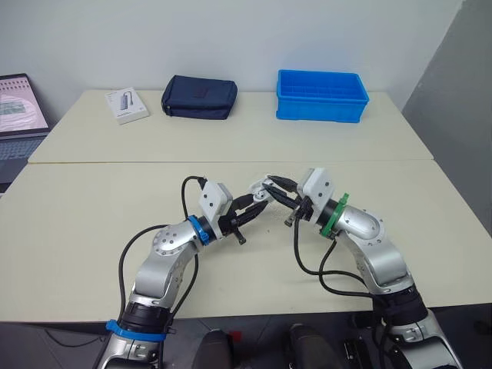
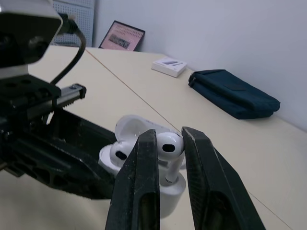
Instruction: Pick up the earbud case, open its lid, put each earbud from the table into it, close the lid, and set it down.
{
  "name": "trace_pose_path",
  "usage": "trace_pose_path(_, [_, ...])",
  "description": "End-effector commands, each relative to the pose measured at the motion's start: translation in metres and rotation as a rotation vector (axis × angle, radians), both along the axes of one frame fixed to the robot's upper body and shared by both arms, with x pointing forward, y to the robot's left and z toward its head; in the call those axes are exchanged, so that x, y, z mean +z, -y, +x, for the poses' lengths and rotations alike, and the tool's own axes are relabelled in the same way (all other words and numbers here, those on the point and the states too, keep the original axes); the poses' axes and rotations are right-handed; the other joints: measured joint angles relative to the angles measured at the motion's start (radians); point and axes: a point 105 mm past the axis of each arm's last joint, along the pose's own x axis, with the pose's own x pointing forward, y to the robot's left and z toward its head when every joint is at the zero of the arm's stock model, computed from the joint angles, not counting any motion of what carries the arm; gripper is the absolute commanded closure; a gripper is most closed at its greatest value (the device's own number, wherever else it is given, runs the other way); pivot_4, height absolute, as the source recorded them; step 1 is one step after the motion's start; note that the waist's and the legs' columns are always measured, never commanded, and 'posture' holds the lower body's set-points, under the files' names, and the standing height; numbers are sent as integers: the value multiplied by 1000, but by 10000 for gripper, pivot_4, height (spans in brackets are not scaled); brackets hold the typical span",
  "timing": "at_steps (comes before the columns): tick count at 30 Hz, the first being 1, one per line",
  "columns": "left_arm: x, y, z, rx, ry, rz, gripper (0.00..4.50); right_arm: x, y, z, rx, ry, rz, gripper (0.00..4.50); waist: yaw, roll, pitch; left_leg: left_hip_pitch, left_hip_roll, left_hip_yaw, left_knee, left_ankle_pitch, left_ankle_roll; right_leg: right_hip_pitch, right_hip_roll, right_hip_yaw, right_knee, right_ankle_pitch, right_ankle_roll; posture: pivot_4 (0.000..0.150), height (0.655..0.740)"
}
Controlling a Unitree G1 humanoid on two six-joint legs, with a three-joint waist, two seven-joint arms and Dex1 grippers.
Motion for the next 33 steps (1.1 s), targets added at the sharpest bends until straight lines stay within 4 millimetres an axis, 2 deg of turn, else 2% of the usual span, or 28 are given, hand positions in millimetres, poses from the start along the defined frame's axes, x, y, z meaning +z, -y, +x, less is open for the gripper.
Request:
trace_pose_path(1, [16, 1, -1, -18, 62, -19, 37227, 6, 0, -4, 13, 49, -13, 41355, 0, 0, 0, 0, 0, 0, 0, 0, 0, 0, 0, 0, 0, 0, 0, 1500, 7357])
trace_pose_path(10, [16, 1, -1, -19, 66, -24, 37227, 2, -5, -13, 61, 17, -28, 41355, 0, 0, 0, 0, 0, 0, 0, 0, 0, 0, 0, 0, 0, 0, 0, 1500, 7357])
trace_pose_path(16, [16, 2, -2, -22, 66, -23, 37227, 7, -5, -13, 57, 10, -11, 20296, 0, 0, 0, 0, 0, 0, -1, 0, 0, -1, 0, 0, 0, 0, 0, 1500, 7357])
trace_pose_path(19, [16, 2, -1, -24, 63, -22, 37227, 16, 1, -15, 43, 7, 22, 19853, 0, 0, 0, 0, 0, 0, -1, 0, 0, -1, 0, 0, 0, 0, 0, 1500, 7357])
trace_pose_path(24, [14, 1, 3, -33, 45, -20, 37227, 34, 31, -16, -34, -2, 65, 19853, 2, 0, 0, -1, 0, 1, -1, 0, 0, -1, 0, 0, -1, 0, 0, 1500, 7357])
trace_pose_path(26, [12, 0, 5, -31, 43, -13, 37227, 29, 42, -12, -81, -9, 55, 19853, 1, 0, 0, -1, 0, 1, -1, 0, 0, -1, 0, 0, -1, 0, 0, 1500, 7357])
trace_pose_path(33, [10, -10, 10, 12, 38, -8, 37227, 20, 44, -21, -60, -33, 18, 19853, -2, 0, 0, -1, 0, 1, -4, 0, 0, -3, 0, 1, -1, 0, 0, 1500, 7357])
